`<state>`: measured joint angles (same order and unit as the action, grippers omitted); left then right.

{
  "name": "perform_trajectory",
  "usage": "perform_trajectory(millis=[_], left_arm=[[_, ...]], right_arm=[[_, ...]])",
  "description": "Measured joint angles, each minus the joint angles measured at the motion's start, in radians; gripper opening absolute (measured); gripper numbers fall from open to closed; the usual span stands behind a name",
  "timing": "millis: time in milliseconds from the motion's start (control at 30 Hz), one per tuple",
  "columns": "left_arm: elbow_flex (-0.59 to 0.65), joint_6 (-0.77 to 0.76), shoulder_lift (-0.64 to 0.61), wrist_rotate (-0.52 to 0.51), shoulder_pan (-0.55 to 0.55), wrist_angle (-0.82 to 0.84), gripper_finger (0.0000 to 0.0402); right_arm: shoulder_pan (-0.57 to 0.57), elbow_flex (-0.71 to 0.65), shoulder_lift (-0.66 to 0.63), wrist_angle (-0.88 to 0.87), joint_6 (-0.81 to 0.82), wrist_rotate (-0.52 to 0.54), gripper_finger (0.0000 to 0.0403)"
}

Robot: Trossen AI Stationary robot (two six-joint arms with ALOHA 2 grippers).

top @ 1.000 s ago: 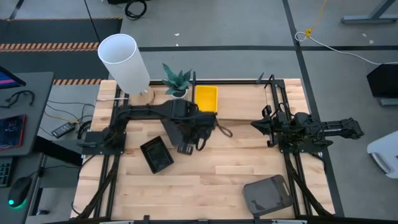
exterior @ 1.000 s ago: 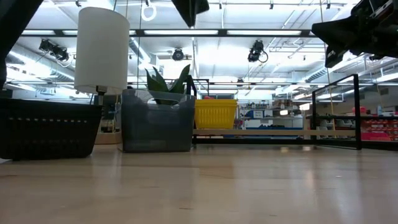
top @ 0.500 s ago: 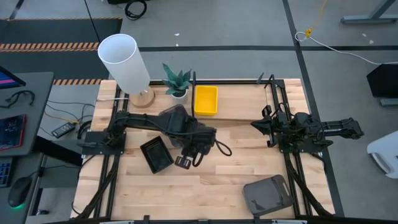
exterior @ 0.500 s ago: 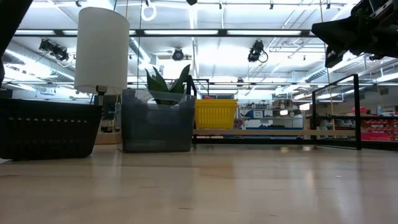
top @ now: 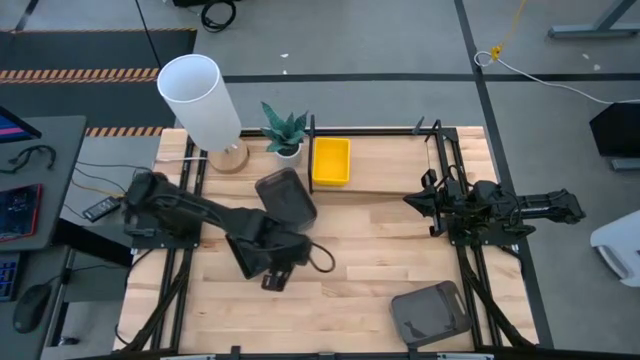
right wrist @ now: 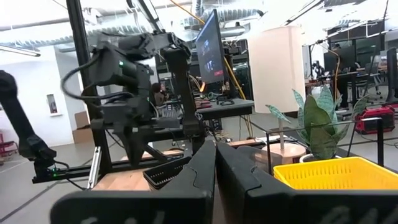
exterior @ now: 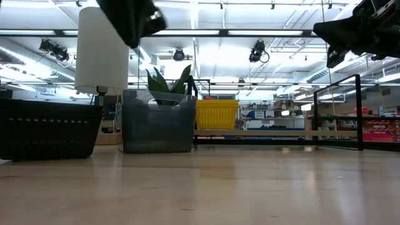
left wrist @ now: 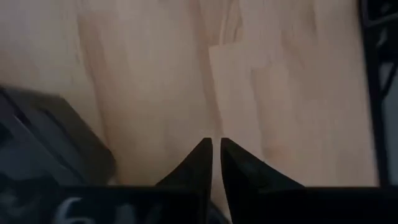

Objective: Stack baskets on shelf by color
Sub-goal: Put the stacked black bins on the shelf

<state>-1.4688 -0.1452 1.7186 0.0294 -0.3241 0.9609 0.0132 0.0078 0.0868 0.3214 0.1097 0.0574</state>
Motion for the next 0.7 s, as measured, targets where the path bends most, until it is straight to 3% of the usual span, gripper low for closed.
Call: perform_trajectory(millis=[167,300,500,700], left_arm=[[0.159,-0.220,-0.117,0.004,-0.019,-0.064,0.0039],[0.242,-0.394,-0.178,-0.009,-0.034,-0.107,0.0066],[0.328,-0.579,-0.191,-0.064,-0.094,-0.107,0.0157],[0.411,-0.661,-0.181,-0.138,-0.144,-0.179,0.0252]], right_arm=[[0.000,0.000,0.000,-0.001,0.000,0.001,0.0019],[0.000,0.000,0.000,-0.002,0.000,0.001,0.0019],[0.000,0.000,0.000,-0.001,0.000,0.001,0.0019],[0.000,0.000,0.000,-0.001,0.000,0.000,0.0019]])
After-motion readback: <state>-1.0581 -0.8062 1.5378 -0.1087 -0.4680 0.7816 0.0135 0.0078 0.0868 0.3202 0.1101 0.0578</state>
